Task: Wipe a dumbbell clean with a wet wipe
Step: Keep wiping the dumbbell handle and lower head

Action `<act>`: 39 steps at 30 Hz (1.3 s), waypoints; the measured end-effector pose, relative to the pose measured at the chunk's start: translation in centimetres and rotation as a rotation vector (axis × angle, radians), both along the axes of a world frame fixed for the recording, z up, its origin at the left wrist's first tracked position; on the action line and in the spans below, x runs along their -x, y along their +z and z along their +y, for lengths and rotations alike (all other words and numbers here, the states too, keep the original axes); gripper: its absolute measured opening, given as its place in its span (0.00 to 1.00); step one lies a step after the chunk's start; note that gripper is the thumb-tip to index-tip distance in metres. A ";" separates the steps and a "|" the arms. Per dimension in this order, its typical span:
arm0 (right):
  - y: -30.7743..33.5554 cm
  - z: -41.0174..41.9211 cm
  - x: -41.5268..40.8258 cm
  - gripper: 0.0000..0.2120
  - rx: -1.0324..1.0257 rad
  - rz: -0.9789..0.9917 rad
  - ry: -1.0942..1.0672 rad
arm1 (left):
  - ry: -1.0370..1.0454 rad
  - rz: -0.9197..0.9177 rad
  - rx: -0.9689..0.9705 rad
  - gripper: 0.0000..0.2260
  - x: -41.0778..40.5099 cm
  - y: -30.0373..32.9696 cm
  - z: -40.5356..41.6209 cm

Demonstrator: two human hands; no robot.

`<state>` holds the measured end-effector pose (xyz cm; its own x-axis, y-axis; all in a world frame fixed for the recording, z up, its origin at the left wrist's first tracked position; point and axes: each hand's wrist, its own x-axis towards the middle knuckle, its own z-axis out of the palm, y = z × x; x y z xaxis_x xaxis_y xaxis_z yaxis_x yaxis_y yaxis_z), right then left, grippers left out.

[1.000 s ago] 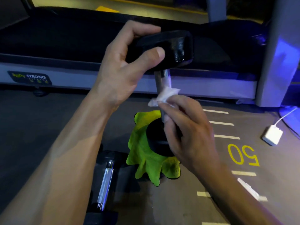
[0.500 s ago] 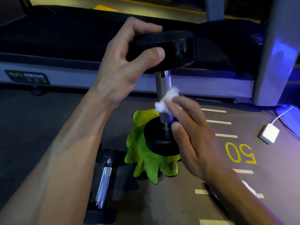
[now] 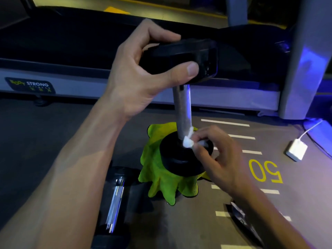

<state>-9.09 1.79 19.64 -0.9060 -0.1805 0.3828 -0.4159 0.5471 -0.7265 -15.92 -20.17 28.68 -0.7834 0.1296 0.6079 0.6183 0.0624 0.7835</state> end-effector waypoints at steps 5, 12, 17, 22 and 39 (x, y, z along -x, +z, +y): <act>0.4 1.0 2.0 0.02 0.232 -0.235 0.122 | -0.089 -0.027 -0.004 0.20 0.3 -0.4 -0.1; 4.3 -4.7 2.4 0.05 0.342 0.237 -0.123 | -0.077 -0.046 0.009 0.18 0.9 -0.3 0.1; 0.9 -3.2 -0.6 0.06 0.059 0.133 -0.192 | -0.105 -0.060 -0.057 0.17 0.9 -0.4 0.0; 4.5 -2.4 1.9 0.03 0.335 -0.019 -0.138 | -0.072 -0.046 -0.036 0.18 0.8 -0.4 0.6; 4.3 0.5 4.2 0.05 0.293 -0.230 -0.108 | -0.049 -0.023 -0.039 0.21 0.6 -0.4 0.6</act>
<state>-13.28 2.30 23.95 -0.9820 0.0073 0.1890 -0.1757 0.3343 -0.9259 -16.51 -19.62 28.24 -0.7903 0.1448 0.5954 0.6019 0.0016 0.7986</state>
